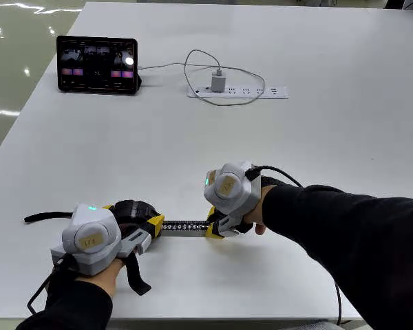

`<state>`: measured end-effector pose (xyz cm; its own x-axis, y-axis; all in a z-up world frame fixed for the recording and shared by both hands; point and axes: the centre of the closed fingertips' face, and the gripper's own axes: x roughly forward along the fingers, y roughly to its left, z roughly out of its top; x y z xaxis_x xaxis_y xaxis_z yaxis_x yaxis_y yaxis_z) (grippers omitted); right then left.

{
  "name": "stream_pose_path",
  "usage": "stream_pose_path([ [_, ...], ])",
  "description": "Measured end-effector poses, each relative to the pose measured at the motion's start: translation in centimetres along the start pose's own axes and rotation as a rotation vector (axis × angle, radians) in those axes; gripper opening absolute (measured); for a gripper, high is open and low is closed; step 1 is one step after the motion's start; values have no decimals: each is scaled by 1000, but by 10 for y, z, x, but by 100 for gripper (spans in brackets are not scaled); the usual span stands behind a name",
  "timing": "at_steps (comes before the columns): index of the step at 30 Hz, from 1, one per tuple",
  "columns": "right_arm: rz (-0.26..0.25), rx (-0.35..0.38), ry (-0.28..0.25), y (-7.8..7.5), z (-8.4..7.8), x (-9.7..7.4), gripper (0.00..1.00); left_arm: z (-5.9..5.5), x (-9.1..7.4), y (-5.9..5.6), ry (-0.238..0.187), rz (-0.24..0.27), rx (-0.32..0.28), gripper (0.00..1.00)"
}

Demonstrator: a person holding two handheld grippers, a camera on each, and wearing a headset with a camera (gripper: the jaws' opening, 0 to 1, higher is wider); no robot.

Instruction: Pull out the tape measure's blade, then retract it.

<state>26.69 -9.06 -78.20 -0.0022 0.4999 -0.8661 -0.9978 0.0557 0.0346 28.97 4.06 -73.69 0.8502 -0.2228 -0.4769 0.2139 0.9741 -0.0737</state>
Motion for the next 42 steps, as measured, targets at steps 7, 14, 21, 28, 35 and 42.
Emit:
stream_pose_path([
  [7, -6, 20, -1, 1, 3, 1, 11, 0, 1, 1, -1, -1, -4, 56],
  [14, -2, -1, 4, 1, 6, 4, 11, 0, 0, 0, 1, -2, -5, 56],
  [21, 1, 6, -1, 1, 10, 6, 11, 0, 0, 0, 1, -4, -6, 56],
  [28, 0, 6, -9, 1, 14, 8, 11, 0, 0, -1, -1, -4, -8, 56],
  [35, 2, 13, -16, 2, 18, 10, 11, 0, 0, 0, 0, -5, -7, 56],
  [42, 0, 12, -24, 2, 23, 12, 11, 0, 0, 0, -1, -5, -10, 56],
])
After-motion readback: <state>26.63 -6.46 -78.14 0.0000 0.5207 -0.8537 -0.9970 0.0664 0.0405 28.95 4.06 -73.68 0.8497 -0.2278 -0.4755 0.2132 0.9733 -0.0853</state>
